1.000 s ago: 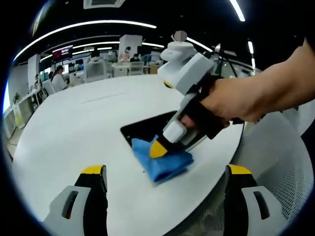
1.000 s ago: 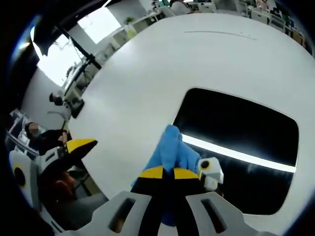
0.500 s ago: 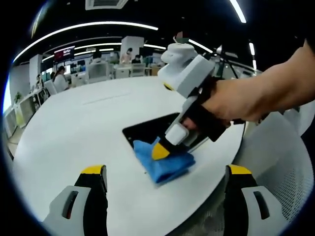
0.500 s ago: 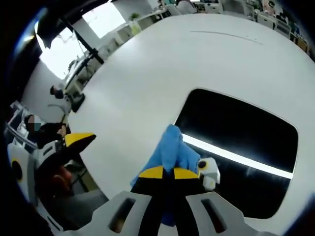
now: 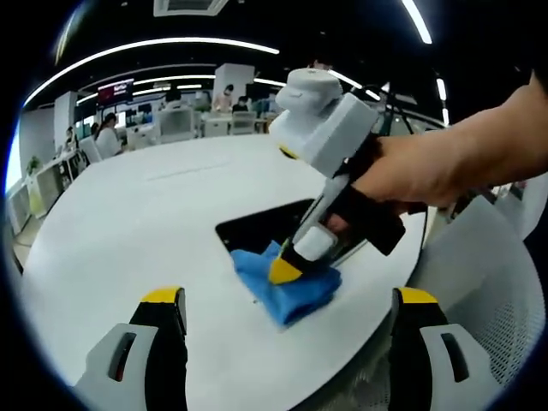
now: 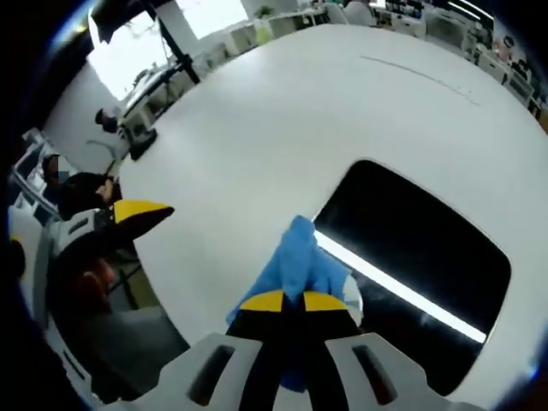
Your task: Wipe the mirror surface with the cleaning cloth until all visible marks leave the cleaned area.
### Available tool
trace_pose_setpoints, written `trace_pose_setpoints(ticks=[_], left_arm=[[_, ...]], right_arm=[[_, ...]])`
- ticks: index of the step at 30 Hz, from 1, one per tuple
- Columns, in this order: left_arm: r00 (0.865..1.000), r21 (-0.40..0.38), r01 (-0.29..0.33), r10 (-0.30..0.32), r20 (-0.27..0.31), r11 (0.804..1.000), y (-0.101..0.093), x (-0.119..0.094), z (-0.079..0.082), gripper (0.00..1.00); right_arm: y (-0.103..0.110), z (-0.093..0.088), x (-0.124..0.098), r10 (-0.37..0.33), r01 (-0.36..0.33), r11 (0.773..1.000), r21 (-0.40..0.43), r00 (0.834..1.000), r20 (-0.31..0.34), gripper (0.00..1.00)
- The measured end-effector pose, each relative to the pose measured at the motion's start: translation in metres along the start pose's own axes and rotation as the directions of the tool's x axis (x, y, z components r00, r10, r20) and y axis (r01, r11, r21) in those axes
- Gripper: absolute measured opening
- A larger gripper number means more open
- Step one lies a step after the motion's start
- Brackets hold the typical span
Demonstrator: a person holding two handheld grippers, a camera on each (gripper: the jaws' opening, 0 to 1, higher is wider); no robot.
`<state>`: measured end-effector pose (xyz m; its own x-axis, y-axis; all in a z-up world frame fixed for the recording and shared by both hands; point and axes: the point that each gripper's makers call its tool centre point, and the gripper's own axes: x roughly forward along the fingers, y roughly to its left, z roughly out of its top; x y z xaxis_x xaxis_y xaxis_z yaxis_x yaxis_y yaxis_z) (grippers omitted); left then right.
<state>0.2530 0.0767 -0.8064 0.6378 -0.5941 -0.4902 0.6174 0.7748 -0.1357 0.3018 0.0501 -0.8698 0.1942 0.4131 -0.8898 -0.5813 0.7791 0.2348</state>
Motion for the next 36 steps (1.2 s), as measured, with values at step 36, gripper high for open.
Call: trace_pose_setpoints(ticks=[36], left_arm=[[1.000, -0.013, -0.001, 0.001, 0.000, 1.000, 0.000, 0.000, -0.001, 1.00]], right_arm=[[-0.032, 0.047, 0.012, -0.045, 0.044, 0.993, 0.107, 0.999, 0.007, 0.00]])
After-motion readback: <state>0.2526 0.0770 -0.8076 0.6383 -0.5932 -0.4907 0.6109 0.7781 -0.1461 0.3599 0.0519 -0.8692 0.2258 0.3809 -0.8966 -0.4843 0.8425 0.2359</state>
